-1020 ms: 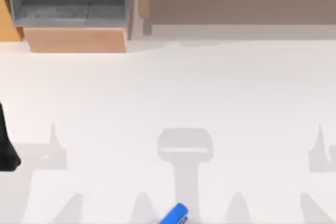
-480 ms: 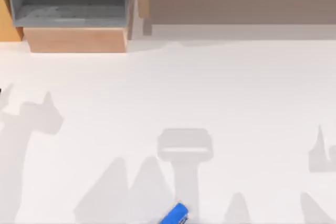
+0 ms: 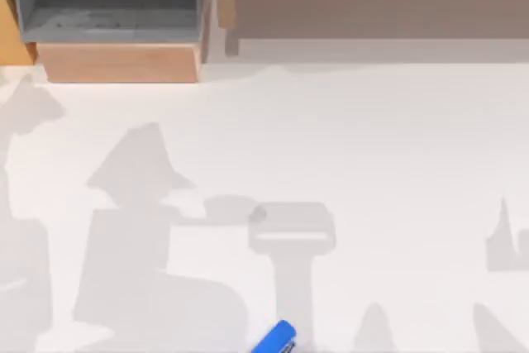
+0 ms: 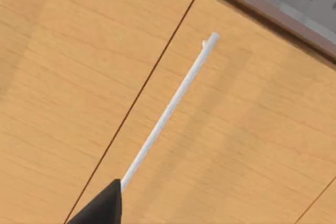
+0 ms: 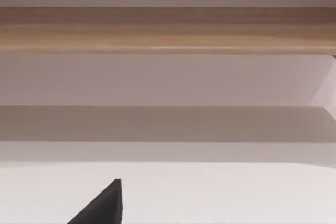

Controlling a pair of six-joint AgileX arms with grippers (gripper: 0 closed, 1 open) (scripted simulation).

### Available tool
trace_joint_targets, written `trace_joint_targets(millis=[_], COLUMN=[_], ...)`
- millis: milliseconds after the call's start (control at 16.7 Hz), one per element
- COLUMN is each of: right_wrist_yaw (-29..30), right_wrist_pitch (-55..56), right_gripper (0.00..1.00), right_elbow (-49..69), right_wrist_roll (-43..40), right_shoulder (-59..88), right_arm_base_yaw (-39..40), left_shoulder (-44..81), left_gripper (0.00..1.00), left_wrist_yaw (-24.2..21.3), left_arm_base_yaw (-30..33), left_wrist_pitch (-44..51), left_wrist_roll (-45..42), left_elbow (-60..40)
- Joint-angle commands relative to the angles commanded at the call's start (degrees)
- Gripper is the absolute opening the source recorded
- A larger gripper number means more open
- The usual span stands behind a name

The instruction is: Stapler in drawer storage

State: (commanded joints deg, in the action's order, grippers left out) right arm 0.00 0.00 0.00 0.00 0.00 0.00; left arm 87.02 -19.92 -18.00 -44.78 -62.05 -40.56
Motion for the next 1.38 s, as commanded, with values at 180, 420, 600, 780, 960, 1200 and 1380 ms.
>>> trace_joint_targets(millis=[180, 420, 600, 780, 960, 1200, 1380], right_wrist_yaw=[0.0, 0.0, 0.0, 0.0, 0.0, 0.0, 0.0], right_wrist_pitch=[0.0, 0.0, 0.0, 0.0, 0.0, 0.0, 0.0], right_gripper=[1.00, 1.00, 1.00, 1.00, 1.00, 1.00, 1.00], right_elbow=[0.0, 0.0, 0.0, 0.0, 0.0, 0.0, 0.0], right_wrist_roll=[0.0, 0.0, 0.0, 0.0, 0.0, 0.0, 0.0], right_shoulder=[0.0, 0.0, 0.0, 0.0, 0.0, 0.0, 0.0], right_arm_base_yaw=[0.0, 0.0, 0.0, 0.0, 0.0, 0.0, 0.0], left_shoulder=[16.2, 33.4, 41.3, 43.7, 43.7, 44.3, 46.1], left_gripper=[1.00, 1.00, 1.00, 1.00, 1.00, 1.00, 1.00], left_wrist_yaw=[-3.0, -5.7, -6.6, -6.7, -6.7, -6.2, -5.6], left_arm_base_yaw=[-2.7, -5.2, -5.9, -6.0, -6.0, -5.5, -4.8], left_wrist_pitch=[-8.5, -17.3, -21.3, -22.5, -22.5, -21.6, -19.8], left_wrist_roll=[-11.0, -22.2, -27.2, -28.7, -28.7, -28.7, -28.7], left_elbow=[-8.2, -16.9, -21.1, -22.5, -22.5, -24.1, -27.6])
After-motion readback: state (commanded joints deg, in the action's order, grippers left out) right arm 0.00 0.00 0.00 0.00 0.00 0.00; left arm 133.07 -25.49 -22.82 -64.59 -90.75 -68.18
